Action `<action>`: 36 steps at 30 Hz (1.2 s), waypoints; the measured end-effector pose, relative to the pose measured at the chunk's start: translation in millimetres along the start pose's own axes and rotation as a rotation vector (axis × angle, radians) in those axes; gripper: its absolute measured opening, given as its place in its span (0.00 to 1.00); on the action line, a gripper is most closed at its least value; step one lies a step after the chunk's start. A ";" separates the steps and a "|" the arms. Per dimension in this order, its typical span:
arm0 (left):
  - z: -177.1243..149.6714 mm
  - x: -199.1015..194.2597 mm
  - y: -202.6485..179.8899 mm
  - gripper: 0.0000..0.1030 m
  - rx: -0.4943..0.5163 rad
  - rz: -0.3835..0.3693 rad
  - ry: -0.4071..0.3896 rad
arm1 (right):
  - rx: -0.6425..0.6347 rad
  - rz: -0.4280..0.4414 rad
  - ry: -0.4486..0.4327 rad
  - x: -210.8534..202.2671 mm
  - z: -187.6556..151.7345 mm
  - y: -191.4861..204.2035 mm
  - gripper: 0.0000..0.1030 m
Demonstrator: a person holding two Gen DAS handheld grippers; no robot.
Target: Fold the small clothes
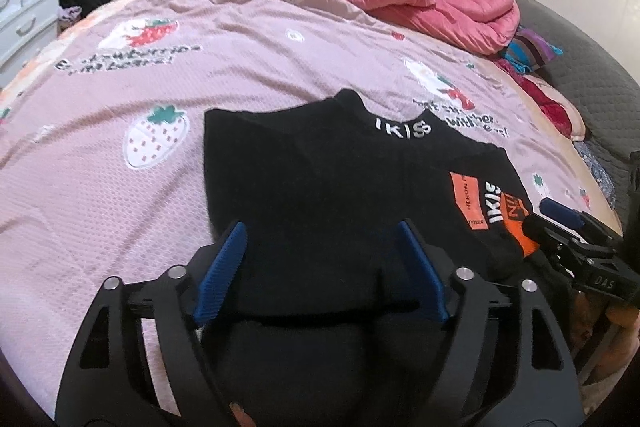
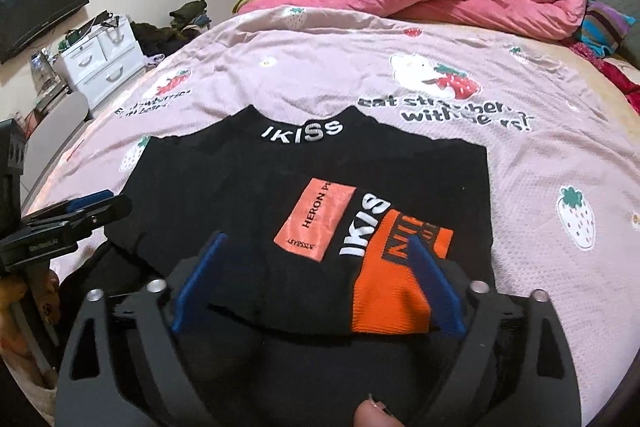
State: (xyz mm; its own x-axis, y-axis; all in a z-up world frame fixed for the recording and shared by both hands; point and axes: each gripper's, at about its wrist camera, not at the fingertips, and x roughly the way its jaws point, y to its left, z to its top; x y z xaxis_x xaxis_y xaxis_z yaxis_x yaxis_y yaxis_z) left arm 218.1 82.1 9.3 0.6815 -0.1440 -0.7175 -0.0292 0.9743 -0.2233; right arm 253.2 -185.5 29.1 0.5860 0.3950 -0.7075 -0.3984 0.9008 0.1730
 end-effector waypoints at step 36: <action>-51.2 -87.1 12.7 0.91 -0.035 0.118 -0.117 | 0.050 0.028 -0.112 -70.9 -41.0 -9.8 0.93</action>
State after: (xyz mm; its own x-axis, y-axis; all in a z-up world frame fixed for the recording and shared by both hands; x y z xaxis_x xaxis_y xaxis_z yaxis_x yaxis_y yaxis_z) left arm 120.9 98.1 35.3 0.7522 -0.0063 -0.6588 -0.1381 0.9762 -0.1670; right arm 186.6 -229.7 49.6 0.6518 0.4351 -0.6212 -0.3815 0.8960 0.2273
